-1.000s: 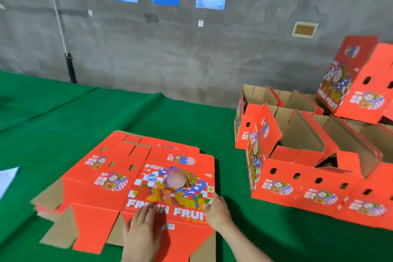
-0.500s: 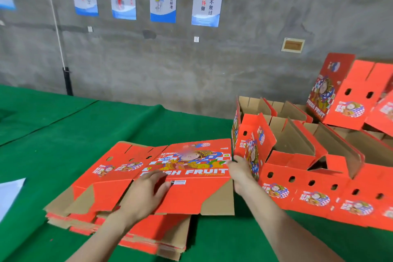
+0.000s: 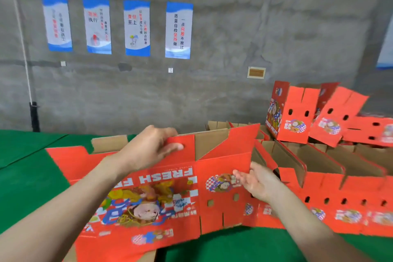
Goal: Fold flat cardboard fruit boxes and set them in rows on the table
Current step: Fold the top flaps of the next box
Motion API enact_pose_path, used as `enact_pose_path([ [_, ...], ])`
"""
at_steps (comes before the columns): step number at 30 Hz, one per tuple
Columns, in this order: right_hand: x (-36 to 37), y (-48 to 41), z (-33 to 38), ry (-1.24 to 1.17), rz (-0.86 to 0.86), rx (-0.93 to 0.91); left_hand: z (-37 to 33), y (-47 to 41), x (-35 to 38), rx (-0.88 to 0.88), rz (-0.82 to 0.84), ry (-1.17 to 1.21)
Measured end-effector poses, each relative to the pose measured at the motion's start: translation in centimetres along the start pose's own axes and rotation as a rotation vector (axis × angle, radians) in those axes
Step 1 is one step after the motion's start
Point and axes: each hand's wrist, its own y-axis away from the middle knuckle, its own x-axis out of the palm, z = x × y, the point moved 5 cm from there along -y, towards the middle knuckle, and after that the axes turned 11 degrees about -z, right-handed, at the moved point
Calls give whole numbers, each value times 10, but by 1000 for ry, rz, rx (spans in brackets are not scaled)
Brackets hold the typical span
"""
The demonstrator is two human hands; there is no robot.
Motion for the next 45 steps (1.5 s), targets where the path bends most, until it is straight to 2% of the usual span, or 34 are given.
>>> enact_pose_path([
  [2, -23, -4, 10, -7, -68, -74, -12, -16, 15, -19, -4, 16],
  [3, -34, -6, 19, -6, -115, -173, -18, -23, 24, -33, -2, 18],
  [4, -44, -5, 30, 11, -169, -330, -25, -29, 34, -46, 0, 20],
  [6, -58, 10, 54, 138, -252, -762, -43, -39, 55, -47, -3, 40],
  [8, -57, 32, 64, 349, -194, -1070, -68, -45, 79, -2, 1, 41],
  [10, -53, 42, 58, 595, -88, -1144, -94, -49, 103, 39, 9, 21],
  [12, -59, 43, 53, 734, -65, -1132, -116, -53, 119, 36, -4, 40],
  [16, -87, 38, 55, 811, -118, -994, -144, -60, 138, -23, -12, 113],
  [20, -109, 41, 67, 890, -250, -1076, -166, -66, 153, -20, 77, 163],
  [22, -117, 40, 68, 957, -206, -994, -175, -68, 157, 9, 115, 180],
  [24, -123, 38, 64, 981, -83, -880, -178, -70, 159, 28, 123, 187],
  [26, -125, 37, 59, 1019, -4, -846, -182, -71, 160, 64, 163, 156],
  [30, -135, 32, 57, 1030, -23, -850, -178, -68, 139, 132, 276, 133],
  [33, -156, 28, 61, 1066, -14, -839, -142, -70, 91, -15, 245, 265],
  [37, -177, 31, 76, 953, 80, -819, -87, -56, 57, -291, 180, 556],
  [41, -190, 34, 85, 924, 151, -809, -56, -29, 81, -568, -10, 697],
  [43, -200, 35, 88, 924, 164, -804, -51, -12, 98, -651, -8, 777],
  [45, -210, 36, 90, 929, 185, -811, -52, 2, 114, -693, 65, 785],
])
